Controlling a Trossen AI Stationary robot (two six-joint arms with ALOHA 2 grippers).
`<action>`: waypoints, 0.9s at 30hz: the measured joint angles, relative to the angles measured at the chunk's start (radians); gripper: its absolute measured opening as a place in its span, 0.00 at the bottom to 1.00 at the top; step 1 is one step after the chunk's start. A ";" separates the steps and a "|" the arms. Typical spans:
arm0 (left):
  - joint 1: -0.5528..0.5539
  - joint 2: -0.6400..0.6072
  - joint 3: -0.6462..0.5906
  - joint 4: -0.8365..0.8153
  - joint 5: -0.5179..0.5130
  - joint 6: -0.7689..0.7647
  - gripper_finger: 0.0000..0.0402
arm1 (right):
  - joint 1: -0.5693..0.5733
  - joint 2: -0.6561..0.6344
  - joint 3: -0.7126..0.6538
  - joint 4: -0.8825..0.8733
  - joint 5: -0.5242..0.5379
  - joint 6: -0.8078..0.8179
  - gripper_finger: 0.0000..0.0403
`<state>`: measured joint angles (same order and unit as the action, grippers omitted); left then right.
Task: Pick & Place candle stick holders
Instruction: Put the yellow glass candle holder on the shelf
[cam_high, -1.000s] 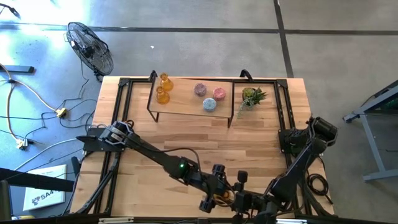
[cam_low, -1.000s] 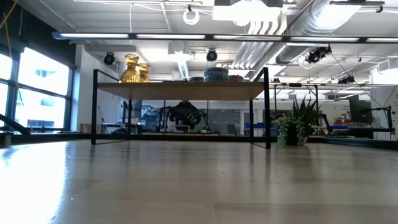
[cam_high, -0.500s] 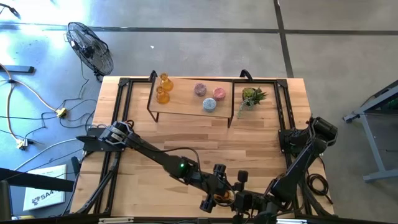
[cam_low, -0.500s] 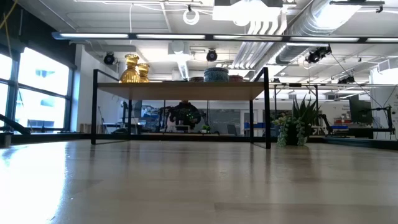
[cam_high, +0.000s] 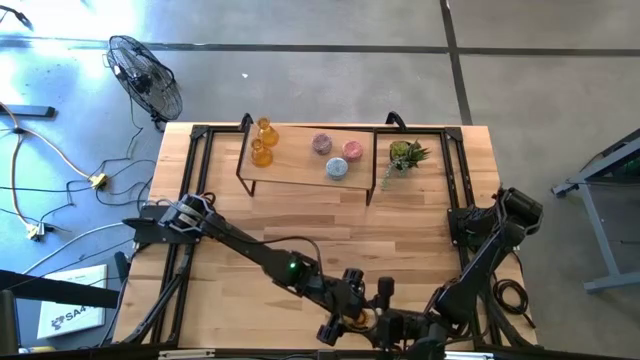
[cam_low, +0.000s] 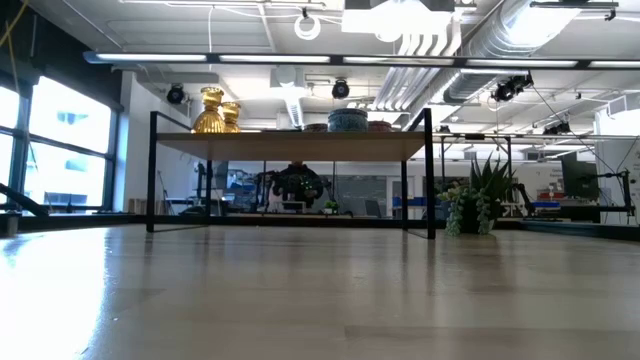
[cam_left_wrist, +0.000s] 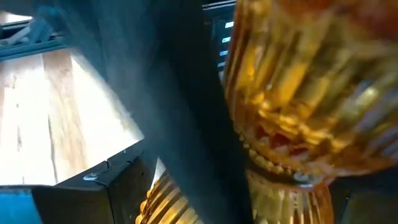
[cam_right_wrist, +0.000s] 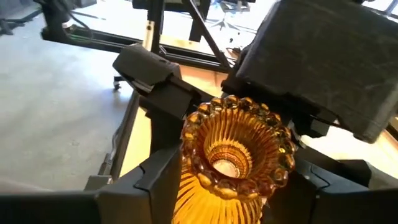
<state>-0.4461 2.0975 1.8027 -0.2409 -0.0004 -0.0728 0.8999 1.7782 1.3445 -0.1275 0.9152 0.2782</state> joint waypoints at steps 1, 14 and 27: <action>0.002 0.000 0.000 0.002 0.005 0.004 0.75 | 0.003 0.000 0.001 0.012 -0.004 -0.005 0.50; 0.010 0.001 0.001 0.011 -0.007 0.013 0.75 | 0.077 -0.060 0.025 0.025 0.055 -0.062 0.57; 0.056 -0.005 0.000 -0.004 -0.005 -0.003 0.75 | 0.145 -0.059 0.025 0.110 0.176 -0.194 0.56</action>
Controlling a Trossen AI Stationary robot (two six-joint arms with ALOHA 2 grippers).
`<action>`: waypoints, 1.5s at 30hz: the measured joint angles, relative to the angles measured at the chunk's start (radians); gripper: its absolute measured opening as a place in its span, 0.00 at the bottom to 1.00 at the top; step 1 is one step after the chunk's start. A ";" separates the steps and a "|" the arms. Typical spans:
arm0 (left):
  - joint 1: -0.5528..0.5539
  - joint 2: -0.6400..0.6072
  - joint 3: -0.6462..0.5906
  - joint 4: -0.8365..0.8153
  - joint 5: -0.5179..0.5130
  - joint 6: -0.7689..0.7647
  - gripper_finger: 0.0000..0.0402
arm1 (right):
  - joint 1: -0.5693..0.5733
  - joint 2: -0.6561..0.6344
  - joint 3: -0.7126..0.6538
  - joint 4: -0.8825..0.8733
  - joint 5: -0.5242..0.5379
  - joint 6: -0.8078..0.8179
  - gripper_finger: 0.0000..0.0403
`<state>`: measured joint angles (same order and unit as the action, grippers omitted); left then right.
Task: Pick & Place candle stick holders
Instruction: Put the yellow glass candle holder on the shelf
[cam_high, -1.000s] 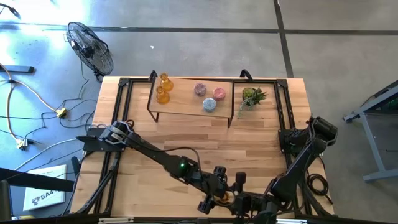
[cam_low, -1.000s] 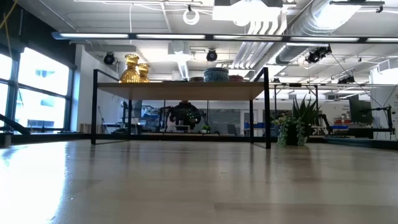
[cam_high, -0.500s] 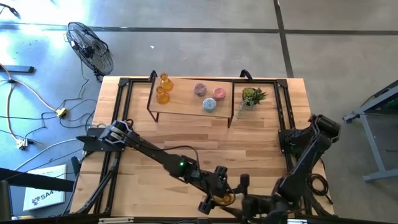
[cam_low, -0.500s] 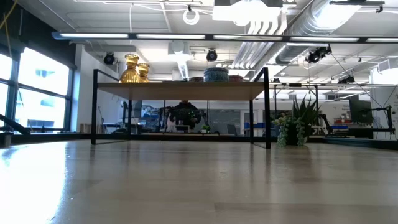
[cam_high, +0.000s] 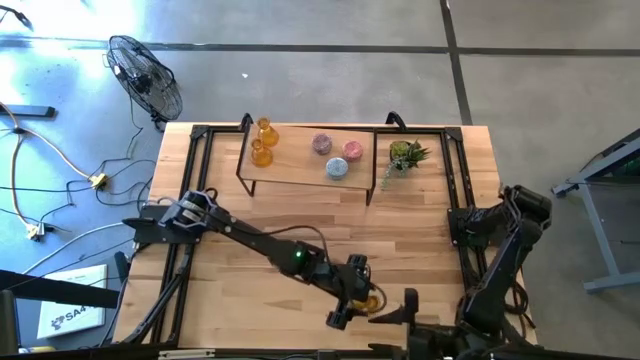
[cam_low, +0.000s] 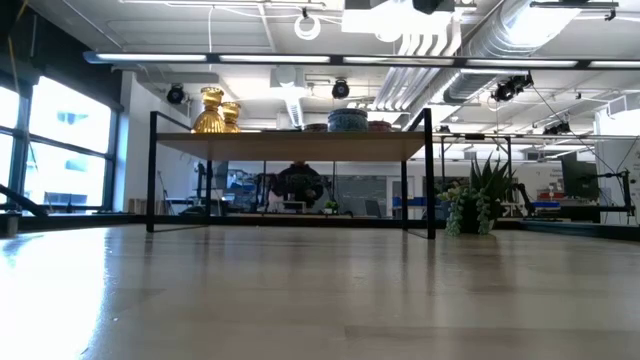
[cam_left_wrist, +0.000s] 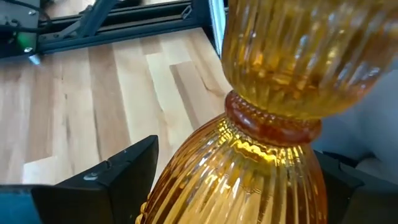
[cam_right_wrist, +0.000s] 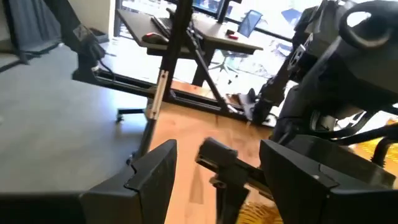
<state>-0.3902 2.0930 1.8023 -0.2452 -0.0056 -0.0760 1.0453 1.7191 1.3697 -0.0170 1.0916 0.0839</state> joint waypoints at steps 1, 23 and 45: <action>0.009 -0.005 0.000 -0.006 0.021 0.000 0.75 | 0.008 0.000 0.000 0.010 0.023 -0.015 0.56; 0.329 -0.024 0.000 0.356 0.631 -0.062 0.75 | 0.160 0.001 -0.002 0.141 0.216 -0.058 0.42; 0.607 -0.024 0.219 1.223 1.097 -0.422 0.73 | 0.162 -0.024 -0.002 0.168 0.374 -0.058 0.26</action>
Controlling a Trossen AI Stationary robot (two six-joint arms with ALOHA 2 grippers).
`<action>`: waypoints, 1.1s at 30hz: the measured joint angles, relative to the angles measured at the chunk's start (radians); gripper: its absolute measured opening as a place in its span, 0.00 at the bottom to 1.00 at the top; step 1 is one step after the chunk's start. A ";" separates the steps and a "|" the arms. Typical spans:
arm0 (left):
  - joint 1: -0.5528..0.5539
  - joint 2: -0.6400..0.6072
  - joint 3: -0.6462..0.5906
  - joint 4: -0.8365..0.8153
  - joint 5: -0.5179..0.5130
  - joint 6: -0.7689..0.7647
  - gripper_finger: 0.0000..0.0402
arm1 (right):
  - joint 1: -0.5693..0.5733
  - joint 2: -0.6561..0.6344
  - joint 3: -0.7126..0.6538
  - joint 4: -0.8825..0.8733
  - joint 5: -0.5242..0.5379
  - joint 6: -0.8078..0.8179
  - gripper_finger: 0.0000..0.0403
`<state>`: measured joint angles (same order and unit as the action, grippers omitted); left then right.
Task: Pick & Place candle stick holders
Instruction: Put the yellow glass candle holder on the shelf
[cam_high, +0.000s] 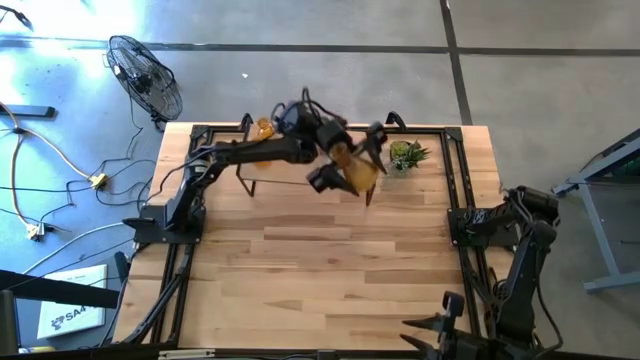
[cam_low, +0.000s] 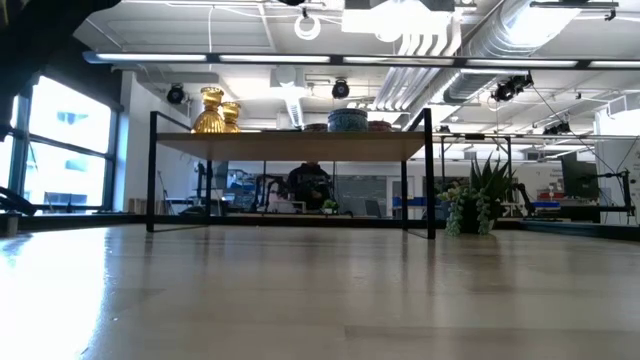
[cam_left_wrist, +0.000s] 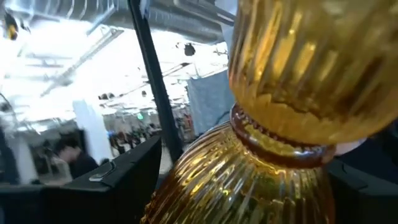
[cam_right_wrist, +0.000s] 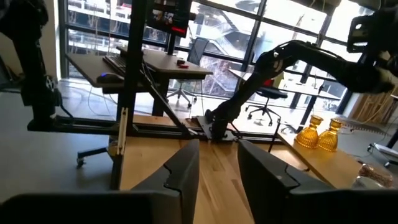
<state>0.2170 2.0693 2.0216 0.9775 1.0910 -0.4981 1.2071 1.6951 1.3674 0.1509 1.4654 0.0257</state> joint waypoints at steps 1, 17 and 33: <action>0.013 0.000 0.018 -0.001 0.003 -0.006 0.74 | 0.000 -0.001 0.000 0.001 0.000 0.002 0.25; 0.163 0.000 0.186 -0.008 0.127 -0.095 0.76 | -0.003 -0.068 0.000 0.005 0.105 -0.105 0.15; 0.246 0.001 0.076 -0.011 0.268 -0.133 0.76 | -0.038 -0.098 0.000 0.004 0.105 -0.187 0.07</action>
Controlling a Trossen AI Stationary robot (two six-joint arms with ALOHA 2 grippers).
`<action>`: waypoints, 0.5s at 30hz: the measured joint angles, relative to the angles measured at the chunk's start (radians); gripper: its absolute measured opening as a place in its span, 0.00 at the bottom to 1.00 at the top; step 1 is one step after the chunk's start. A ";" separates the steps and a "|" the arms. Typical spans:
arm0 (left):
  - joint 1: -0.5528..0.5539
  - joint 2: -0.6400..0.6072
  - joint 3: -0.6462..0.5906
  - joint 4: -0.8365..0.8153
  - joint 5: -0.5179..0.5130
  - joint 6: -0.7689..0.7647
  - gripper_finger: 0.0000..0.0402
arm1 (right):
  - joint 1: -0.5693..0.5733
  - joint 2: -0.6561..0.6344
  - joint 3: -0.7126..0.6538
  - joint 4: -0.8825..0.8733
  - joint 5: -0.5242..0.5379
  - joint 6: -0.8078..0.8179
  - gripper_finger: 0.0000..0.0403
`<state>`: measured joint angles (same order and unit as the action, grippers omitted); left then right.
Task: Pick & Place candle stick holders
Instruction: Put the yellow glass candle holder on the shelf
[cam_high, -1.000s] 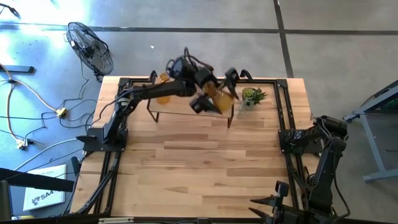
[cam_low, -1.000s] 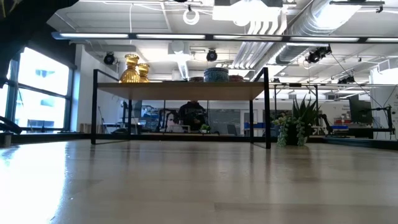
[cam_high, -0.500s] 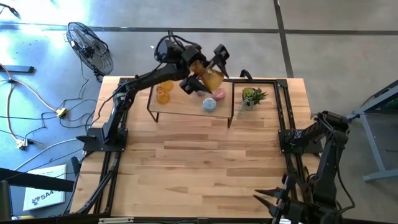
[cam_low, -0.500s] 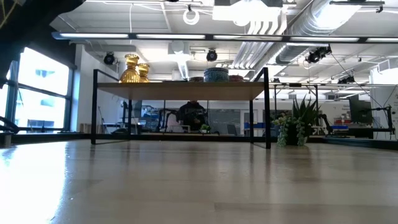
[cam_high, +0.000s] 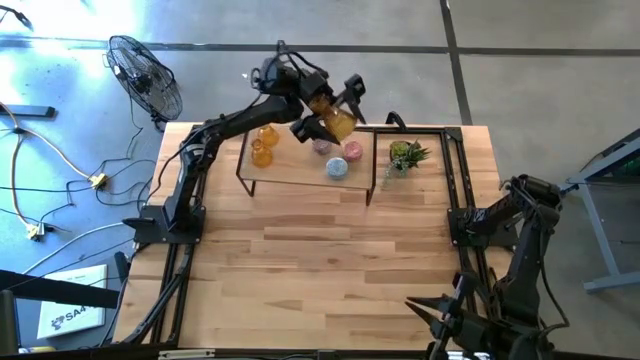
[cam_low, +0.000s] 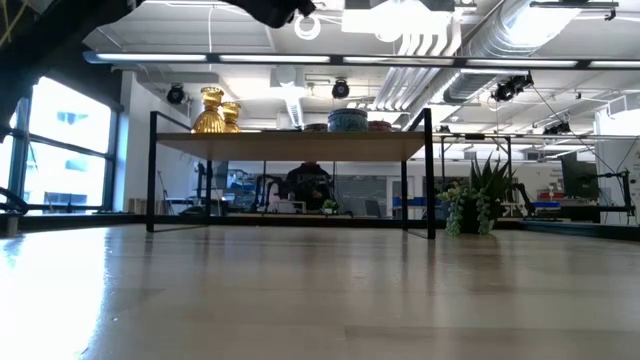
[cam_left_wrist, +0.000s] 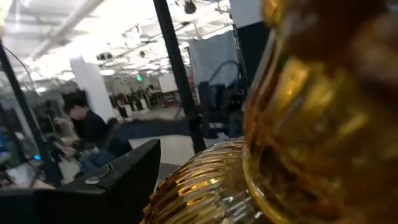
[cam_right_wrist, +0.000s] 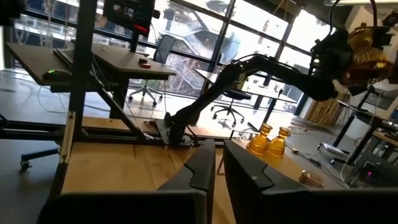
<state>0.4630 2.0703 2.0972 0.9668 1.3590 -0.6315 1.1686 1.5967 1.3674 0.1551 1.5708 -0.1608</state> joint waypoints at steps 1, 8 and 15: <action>-0.007 0.001 -0.012 -0.001 0.008 0.005 0.76 | -0.005 0.000 0.000 0.000 0.000 0.000 0.06; -0.110 0.001 -0.095 -0.039 0.020 0.132 0.74 | -0.042 0.000 0.000 0.000 -0.005 0.003 0.05; -0.217 -0.001 -0.101 -0.209 0.076 0.300 0.76 | -0.088 0.000 0.000 0.000 -0.102 0.006 0.04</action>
<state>0.2459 2.0697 1.9966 0.7576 1.4353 -0.3318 1.0803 1.5967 1.3674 0.1551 1.4688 -0.1547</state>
